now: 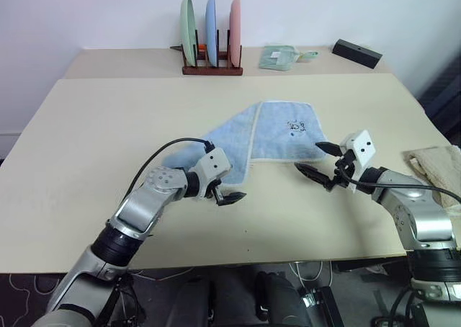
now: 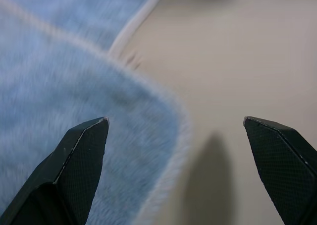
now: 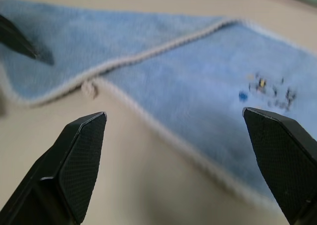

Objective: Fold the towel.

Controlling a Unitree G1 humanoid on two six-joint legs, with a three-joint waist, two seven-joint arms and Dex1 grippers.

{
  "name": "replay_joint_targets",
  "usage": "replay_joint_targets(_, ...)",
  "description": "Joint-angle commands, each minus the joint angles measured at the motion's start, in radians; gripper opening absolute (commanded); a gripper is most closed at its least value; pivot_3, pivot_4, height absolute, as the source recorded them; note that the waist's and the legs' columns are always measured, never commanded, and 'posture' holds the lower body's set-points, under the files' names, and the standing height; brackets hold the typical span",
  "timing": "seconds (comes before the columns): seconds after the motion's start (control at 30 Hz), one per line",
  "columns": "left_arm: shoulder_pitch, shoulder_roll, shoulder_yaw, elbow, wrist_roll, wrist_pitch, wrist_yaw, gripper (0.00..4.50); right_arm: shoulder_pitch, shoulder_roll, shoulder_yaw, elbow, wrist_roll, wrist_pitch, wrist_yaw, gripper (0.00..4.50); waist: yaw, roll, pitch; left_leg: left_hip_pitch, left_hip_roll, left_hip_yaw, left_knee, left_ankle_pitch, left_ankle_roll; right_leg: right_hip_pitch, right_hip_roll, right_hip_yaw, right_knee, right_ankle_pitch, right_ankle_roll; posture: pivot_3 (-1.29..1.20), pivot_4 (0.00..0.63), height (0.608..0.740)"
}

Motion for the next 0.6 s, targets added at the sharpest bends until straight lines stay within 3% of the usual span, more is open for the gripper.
replay_joint_targets(0.03,-0.021,-0.013,0.007,-0.021,-0.019,0.072,-0.015,4.45,0.015,-0.017,-0.046,-0.06,0.014,0.002,-0.014,4.5,0.001,0.0,0.0,0.0,0.0,0.0,0.0,0.0,0.0,0.0,0.0,0.0,0.0,0.0,0.0,0.0,0.15,0.74)
replay_joint_targets(0.13,-0.017,-0.019,-0.01,-0.006,-0.004,0.096,-0.016,4.45,0.027,-0.014,-0.049,-0.069,0.008,0.0,-0.023,4.5,0.001,0.0,0.0,0.0,0.0,0.0,0.0,0.0,0.0,0.0,0.0,0.0,0.0,0.0,0.0,0.0,0.15,0.74)
replay_joint_targets(0.23,-0.018,-0.03,0.0,0.02,0.014,0.098,0.015,3.26,0.029,-0.01,-0.046,-0.08,0.006,0.003,-0.033,4.5,0.003,0.0,0.0,0.0,0.0,0.0,0.0,0.0,0.0,0.0,0.0,0.0,0.0,0.0,0.0,0.0,0.15,0.74)
replay_joint_targets(0.43,-0.013,-0.043,0.043,0.05,0.018,0.073,0.049,0.24,0.048,-0.006,-0.044,-0.102,0.01,0.008,-0.043,4.5,0.002,0.0,0.0,0.001,0.0,-0.001,0.0,0.0,0.0,0.001,0.0,0.0,0.0,0.0,0.0,0.0,0.15,0.74)
replay_joint_targets(0.47,-0.011,-0.054,0.063,0.052,0.007,0.071,0.055,0.02,0.054,-0.004,-0.041,-0.107,0.011,0.009,-0.042,4.5,0.002,0.0,0.0,0.001,0.0,-0.001,0.0,0.0,0.0,0.001,0.0,0.0,0.0,0.0,0.0,0.0,0.15,0.74)
replay_joint_targets(0.6,0.007,-0.064,0.09,0.034,-0.016,0.036,0.037,0.02,0.063,0.002,-0.029,-0.116,0.009,0.011,-0.042,4.5,0.002,0.0,0.0,0.001,0.0,-0.001,0.0,0.0,0.0,0.001,0.0,0.0,0.0,0.0,0.0,0.0,0.15,0.74)
